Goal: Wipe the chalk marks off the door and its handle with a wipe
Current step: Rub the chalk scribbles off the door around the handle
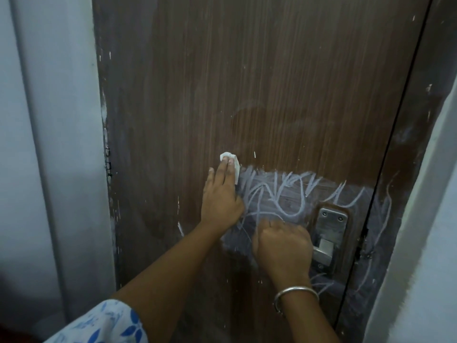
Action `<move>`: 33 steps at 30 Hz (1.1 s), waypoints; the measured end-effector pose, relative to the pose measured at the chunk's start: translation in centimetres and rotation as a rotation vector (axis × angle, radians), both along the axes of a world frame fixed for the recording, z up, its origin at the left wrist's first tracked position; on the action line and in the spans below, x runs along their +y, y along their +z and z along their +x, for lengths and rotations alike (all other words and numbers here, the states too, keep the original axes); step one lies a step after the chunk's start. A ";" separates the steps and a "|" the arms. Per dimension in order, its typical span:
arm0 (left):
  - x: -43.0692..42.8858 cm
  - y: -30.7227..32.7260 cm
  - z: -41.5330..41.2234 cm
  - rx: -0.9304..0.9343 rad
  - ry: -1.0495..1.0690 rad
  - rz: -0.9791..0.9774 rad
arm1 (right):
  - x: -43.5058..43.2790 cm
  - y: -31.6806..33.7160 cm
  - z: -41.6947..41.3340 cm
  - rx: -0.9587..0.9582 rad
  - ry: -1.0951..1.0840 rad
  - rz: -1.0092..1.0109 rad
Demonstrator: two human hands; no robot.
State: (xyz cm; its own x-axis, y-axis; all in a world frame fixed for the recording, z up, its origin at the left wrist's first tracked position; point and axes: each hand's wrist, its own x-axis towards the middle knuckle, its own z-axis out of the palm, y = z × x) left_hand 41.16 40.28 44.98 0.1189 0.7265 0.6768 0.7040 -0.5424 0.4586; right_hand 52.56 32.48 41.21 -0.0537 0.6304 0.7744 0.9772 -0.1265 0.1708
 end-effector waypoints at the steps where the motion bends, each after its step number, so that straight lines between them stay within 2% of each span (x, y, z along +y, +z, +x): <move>1: 0.0 -0.1 0.1 -0.015 -0.005 -0.012 | 0.0 0.0 0.0 0.006 0.005 0.000; 7: 0.1 -0.6 -0.2 0.079 -0.027 -0.005 | 0.0 0.0 0.1 0.012 0.008 0.011; 14: 0.2 -0.2 0.7 -0.072 -0.144 -0.066 | 0.2 -0.3 0.2 0.020 0.030 0.026; 20: 0.7 -1.0 -0.1 0.036 -0.171 0.006 | 0.4 -0.4 0.3 0.015 0.041 0.046; 25: 1.1 -0.2 -0.2 -0.104 -0.164 -0.078 | 0.5 -0.4 0.3 0.005 0.041 0.061; 30: 0.8 -1.7 -0.3 0.184 -0.167 0.085 | 0.5 -0.5 0.4 -0.014 0.057 0.087; 33: 1.0 -1.5 -0.9 0.266 -0.124 0.106 | 0.5 -0.5 0.4 -0.008 0.062 0.086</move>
